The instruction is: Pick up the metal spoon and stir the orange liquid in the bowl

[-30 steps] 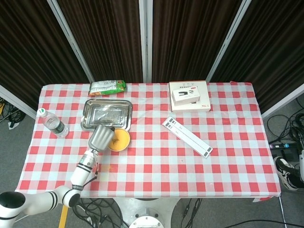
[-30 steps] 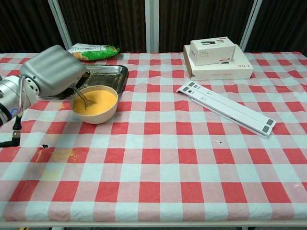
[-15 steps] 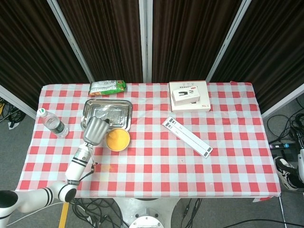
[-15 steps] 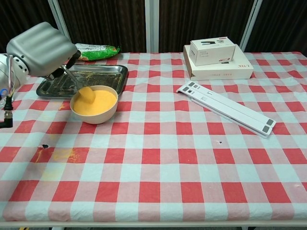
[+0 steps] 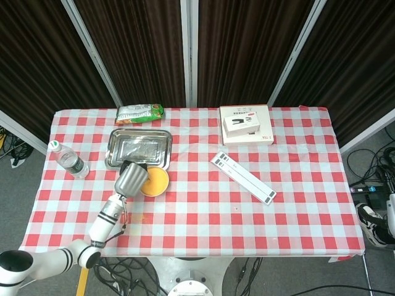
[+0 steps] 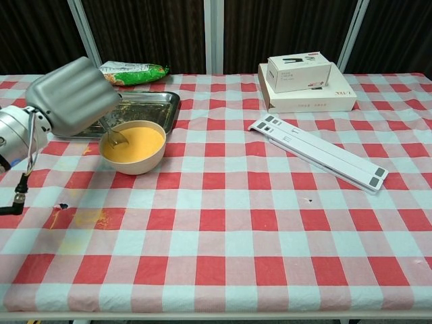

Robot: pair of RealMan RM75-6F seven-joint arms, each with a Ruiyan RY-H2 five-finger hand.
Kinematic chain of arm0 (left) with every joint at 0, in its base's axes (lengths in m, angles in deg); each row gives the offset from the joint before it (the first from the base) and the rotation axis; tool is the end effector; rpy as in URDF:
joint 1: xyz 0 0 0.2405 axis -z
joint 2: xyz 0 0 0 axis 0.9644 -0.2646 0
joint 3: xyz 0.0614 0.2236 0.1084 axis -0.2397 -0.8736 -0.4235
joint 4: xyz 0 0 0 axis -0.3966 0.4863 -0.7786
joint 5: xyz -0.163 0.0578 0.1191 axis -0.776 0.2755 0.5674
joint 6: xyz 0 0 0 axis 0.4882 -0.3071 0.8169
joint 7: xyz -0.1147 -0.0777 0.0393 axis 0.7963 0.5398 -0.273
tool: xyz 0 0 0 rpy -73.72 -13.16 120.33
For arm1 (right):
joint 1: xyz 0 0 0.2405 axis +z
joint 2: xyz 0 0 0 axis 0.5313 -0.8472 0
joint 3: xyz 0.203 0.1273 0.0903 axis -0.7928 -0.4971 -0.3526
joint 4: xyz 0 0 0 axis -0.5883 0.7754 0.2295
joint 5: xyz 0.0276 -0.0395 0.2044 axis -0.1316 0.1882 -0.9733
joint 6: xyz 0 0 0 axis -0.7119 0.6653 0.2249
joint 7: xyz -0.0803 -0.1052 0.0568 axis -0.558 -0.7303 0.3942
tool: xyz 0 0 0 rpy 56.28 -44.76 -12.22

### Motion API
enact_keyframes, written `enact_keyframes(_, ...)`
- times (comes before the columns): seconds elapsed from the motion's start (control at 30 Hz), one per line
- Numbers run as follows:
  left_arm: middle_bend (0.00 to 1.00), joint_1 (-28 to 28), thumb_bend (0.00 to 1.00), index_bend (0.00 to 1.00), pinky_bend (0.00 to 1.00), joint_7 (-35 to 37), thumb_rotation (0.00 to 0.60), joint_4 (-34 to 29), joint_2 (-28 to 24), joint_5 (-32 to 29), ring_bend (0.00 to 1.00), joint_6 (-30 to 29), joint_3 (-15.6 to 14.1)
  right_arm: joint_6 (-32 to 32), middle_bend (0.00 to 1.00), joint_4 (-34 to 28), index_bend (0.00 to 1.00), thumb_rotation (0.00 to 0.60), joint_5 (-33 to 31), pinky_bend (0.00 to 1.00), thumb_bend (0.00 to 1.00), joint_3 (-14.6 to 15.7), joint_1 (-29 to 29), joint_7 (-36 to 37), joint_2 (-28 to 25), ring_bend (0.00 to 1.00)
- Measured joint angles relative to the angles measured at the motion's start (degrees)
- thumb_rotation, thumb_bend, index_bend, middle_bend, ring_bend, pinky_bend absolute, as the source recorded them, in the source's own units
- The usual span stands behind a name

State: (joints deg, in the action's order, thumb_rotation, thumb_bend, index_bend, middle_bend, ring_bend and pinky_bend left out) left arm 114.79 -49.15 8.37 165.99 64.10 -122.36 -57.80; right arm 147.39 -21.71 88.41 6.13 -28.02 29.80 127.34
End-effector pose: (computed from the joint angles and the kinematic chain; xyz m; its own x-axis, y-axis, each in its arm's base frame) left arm -0.1776 0.3296 -0.0456 0.9325 -0.3306 0.1453 0.0537 -0.2710 -0.9611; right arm -0.3321 -0.1949 0.2162 0.4327 0.0814 0.8978 -0.8984 0.1216 0.4220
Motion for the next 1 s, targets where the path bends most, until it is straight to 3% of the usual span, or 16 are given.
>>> enact_keyframes(0.27, 1.00, -0.85, 0.44, 0.67, 1.00, 5.50, 0.600, -2.41, 0.37, -3.16, 0.98, 2.19, 2.52, -0.01, 0.16, 0.38, 0.08, 0.600, -0.18, 0.10, 0.05, -0.05, -0.12, 0.58, 0.05, 0.01)
enact_keyframes(0.63, 1.00, -1.62, 0.44, 0.67, 1.00, 14.11, 0.600, -8.49, -3.52, -10.83, 0.97, 5.02, 9.08, 0.07, 0.16, 0.24, 0.08, 0.600, -0.26, 0.10, 0.05, -0.27, -0.07, 0.47, -0.05, 0.01)
enact_keyframes(1.0, 1.00, -0.62, 0.44, 0.67, 1.00, 8.10, 0.600, -8.85, -4.88, -7.31, 0.97, 1.88, 7.49, 0.42, 0.16, -0.11, 0.08, 0.600, -0.05, 0.10, 0.05, -0.17, -0.30, 0.42, -0.21, 0.01)
